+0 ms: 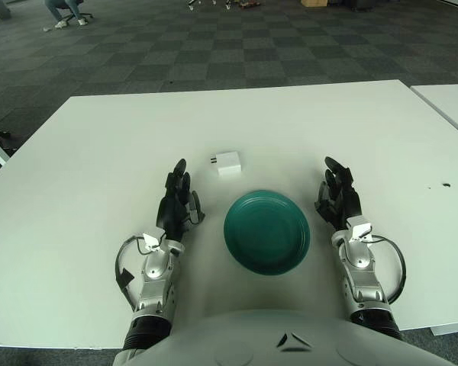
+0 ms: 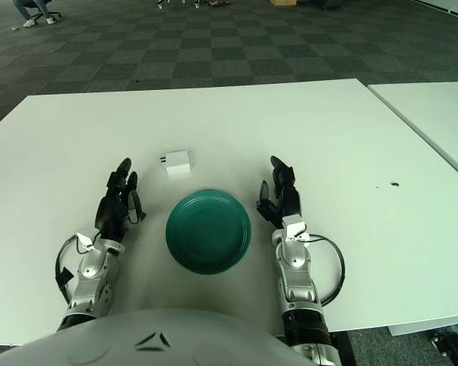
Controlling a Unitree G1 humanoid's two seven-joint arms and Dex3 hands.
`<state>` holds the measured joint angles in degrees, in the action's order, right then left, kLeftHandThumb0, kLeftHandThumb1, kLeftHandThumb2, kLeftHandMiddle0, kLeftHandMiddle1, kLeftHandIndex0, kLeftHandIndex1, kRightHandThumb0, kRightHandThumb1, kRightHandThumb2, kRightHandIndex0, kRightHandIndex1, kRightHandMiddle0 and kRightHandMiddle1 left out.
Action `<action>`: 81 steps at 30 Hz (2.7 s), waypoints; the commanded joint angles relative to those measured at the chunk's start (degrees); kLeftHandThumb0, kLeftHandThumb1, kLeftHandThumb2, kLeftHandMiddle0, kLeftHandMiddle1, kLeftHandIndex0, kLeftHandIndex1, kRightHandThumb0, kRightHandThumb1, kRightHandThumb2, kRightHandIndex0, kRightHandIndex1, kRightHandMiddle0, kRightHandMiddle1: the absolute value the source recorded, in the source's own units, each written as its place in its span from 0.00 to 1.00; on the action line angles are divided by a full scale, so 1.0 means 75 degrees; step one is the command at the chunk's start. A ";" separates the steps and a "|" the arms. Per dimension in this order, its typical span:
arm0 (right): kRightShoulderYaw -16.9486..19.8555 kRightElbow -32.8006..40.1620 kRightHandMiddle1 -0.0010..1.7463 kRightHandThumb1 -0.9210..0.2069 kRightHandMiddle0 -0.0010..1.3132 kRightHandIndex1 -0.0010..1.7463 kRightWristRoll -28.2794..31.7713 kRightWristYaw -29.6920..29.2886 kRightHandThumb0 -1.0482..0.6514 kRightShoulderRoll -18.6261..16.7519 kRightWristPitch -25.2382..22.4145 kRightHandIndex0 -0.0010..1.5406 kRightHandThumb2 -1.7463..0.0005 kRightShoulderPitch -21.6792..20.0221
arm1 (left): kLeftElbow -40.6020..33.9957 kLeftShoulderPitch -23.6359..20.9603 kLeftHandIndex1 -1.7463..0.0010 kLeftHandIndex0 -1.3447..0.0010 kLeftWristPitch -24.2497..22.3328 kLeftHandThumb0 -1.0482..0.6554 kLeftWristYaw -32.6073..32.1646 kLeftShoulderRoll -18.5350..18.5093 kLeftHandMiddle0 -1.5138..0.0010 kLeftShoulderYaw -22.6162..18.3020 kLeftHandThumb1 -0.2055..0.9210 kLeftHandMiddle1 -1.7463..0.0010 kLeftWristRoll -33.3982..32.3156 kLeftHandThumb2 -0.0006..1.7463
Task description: Put the charger into the plate.
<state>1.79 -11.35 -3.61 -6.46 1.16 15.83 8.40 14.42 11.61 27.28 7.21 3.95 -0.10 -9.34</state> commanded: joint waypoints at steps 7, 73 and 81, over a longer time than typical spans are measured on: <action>-0.0002 -0.0762 0.34 0.00 0.00 0.00 0.0031 0.0088 0.19 -0.0046 -0.0578 0.11 0.52 0.0349 | -0.0312 -0.0314 0.74 1.00 -0.0892 0.13 -0.0768 -0.0011 0.92 -0.0111 1.00 0.99 0.0713 0.56; -0.0087 -0.2226 0.30 0.00 0.00 0.00 0.0001 -0.0215 0.20 -0.0454 -0.0129 0.09 0.53 -0.0335 | 0.7230 -0.8378 0.64 1.00 0.0151 0.01 0.0959 -0.2785 0.92 0.3358 1.00 0.98 0.5615 0.19; -0.0109 -0.2316 0.30 0.00 0.00 0.00 0.0004 -0.0193 0.20 -0.0477 -0.0115 0.09 0.53 -0.0367 | 0.7228 -0.8464 0.63 1.00 0.0158 0.02 0.1046 -0.2702 0.89 0.3444 1.00 0.98 0.5615 0.24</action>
<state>2.18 -20.67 -3.69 -8.12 0.08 19.38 0.52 68.17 -49.75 28.82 14.93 -16.44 25.53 32.73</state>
